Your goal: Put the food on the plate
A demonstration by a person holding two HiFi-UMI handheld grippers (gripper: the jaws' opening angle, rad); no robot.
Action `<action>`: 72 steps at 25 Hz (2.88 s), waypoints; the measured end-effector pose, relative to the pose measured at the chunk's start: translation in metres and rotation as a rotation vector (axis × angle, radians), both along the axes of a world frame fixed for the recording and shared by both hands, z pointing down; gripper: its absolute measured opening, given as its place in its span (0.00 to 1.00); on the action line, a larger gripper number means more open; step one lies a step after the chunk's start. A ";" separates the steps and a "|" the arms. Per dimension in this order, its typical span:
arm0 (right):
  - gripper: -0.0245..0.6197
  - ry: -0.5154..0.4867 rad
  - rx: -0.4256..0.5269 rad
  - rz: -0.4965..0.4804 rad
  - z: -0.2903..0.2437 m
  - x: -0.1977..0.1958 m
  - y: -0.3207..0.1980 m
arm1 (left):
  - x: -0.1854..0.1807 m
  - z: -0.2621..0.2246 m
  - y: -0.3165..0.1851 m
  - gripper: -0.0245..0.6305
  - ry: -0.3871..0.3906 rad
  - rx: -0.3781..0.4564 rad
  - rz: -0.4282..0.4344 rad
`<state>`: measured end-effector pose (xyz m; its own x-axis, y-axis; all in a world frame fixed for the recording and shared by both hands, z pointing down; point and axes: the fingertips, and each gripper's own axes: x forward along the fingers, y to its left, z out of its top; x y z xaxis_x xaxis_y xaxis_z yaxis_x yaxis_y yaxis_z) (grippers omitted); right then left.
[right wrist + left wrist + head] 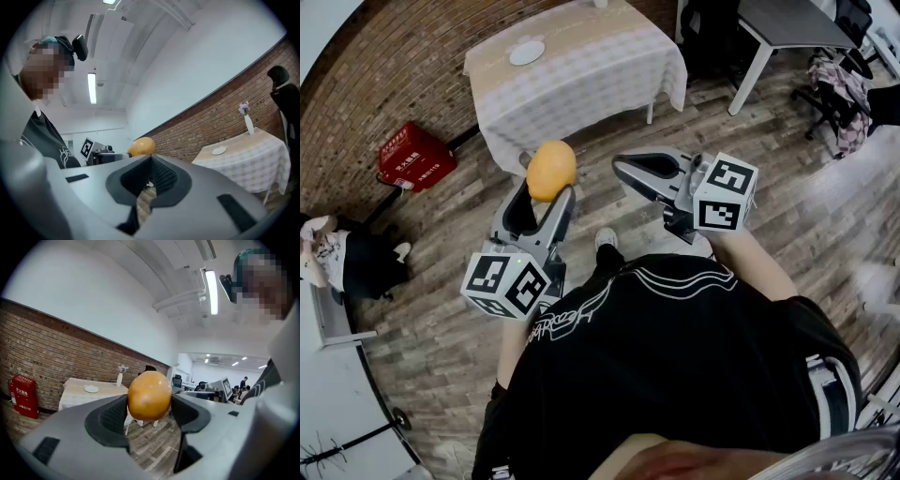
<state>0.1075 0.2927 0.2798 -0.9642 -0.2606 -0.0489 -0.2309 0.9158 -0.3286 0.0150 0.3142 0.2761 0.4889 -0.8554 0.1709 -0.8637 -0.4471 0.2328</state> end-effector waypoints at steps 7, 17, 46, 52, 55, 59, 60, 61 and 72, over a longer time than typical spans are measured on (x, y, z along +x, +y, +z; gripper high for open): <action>0.03 0.012 -0.010 -0.007 0.004 -0.001 0.000 | 0.000 0.008 0.000 0.48 0.011 -0.018 -0.003; 0.03 0.015 -0.063 0.009 0.020 -0.016 -0.045 | -0.014 0.021 -0.049 0.48 0.023 -0.063 0.018; 0.03 0.066 -0.091 0.139 0.023 -0.157 -0.215 | -0.163 0.027 -0.236 0.48 0.045 -0.067 0.099; 0.03 0.045 -0.088 0.171 0.015 -0.151 -0.239 | -0.161 0.022 -0.255 0.48 0.045 -0.056 0.102; 0.03 0.031 -0.099 0.163 0.016 -0.149 -0.257 | -0.158 0.023 -0.270 0.48 0.042 -0.062 0.094; 0.03 0.024 -0.108 0.128 0.018 -0.150 -0.291 | -0.155 0.025 -0.301 0.48 0.033 -0.076 0.071; 0.03 0.022 -0.110 0.122 0.019 -0.149 -0.302 | -0.154 0.026 -0.311 0.48 0.030 -0.082 0.065; 0.03 0.019 -0.111 0.116 0.019 -0.148 -0.312 | -0.152 0.027 -0.321 0.48 0.026 -0.088 0.060; 0.03 0.007 -0.119 0.064 0.021 -0.131 -0.426 | -0.134 0.032 -0.429 0.48 0.007 -0.106 0.005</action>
<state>-0.0234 -0.1330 0.3013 -0.9456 -0.3252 -0.0074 -0.2903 0.8539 -0.4319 -0.1191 -0.1144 0.3080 0.4945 -0.8304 0.2565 -0.8597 -0.4239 0.2851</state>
